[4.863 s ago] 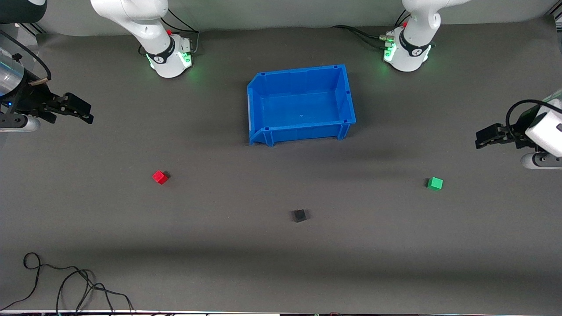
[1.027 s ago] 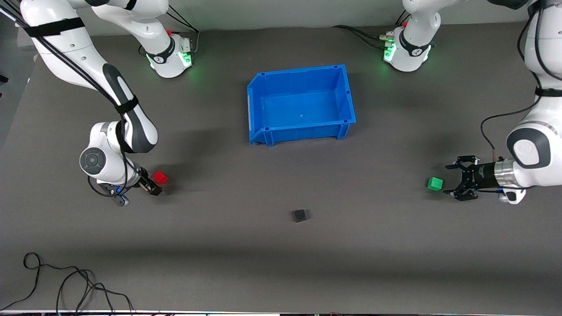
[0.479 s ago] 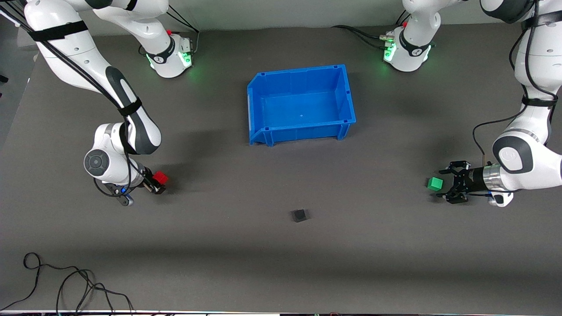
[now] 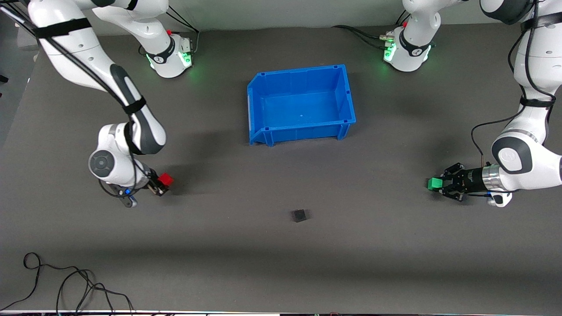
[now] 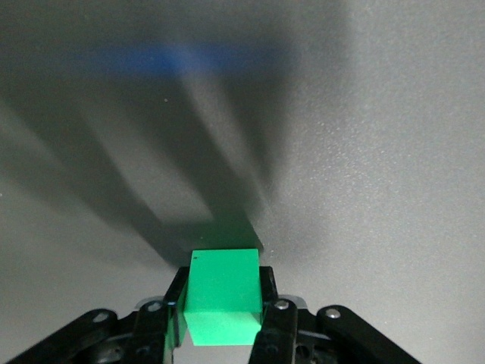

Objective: Attach green and red cubes to black cube

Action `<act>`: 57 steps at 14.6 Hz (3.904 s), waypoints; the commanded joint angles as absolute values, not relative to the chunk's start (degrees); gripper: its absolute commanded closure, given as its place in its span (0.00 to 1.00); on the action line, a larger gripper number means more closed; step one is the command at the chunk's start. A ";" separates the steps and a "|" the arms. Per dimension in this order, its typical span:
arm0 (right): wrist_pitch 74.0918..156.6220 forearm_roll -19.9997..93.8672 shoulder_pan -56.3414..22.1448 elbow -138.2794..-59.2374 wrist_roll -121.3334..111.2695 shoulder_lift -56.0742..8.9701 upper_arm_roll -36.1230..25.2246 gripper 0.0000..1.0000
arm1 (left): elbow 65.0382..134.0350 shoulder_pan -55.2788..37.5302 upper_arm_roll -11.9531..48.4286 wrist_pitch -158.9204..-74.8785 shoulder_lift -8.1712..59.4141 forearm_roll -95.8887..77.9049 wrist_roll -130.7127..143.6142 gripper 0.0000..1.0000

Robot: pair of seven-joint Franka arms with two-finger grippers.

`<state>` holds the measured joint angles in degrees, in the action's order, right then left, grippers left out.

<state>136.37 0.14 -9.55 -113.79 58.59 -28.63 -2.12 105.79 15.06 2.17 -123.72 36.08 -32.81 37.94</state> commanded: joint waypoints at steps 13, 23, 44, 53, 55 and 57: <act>129.89 16.35 -29.26 -57.22 109.07 -61.07 -2.20 0.83 | 89.47 0.46 4.39 -125.06 41.13 -37.35 73.19 0.78; 144.31 13.62 -35.42 -55.81 109.60 -68.11 -2.46 0.83 | 86.85 -14.84 4.66 -141.58 44.99 -39.29 90.51 0.78; 134.68 13.71 -33.66 -56.34 109.08 -61.63 -2.81 0.00 | 82.27 -26.81 4.66 -152.49 51.42 -38.76 96.59 0.77; 117.56 14.33 -24.98 -78.75 83.00 -35.26 -2.99 0.00 | 82.18 -26.10 4.31 -151.79 50.89 -37.53 95.89 0.00; 110.25 14.15 -21.72 -78.31 73.18 -32.88 -2.99 0.00 | 82.35 -23.66 4.13 -150.74 49.93 -36.22 95.19 0.00; 105.75 14.15 -18.65 -78.66 63.67 -29.98 -2.99 0.00 | 82.62 -19.27 4.22 -142.52 47.91 -31.49 91.78 0.00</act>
<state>108.75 14.52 -20.92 -75.24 71.91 -34.33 -3.46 82.49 -23.46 4.06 -149.79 50.42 -34.89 94.68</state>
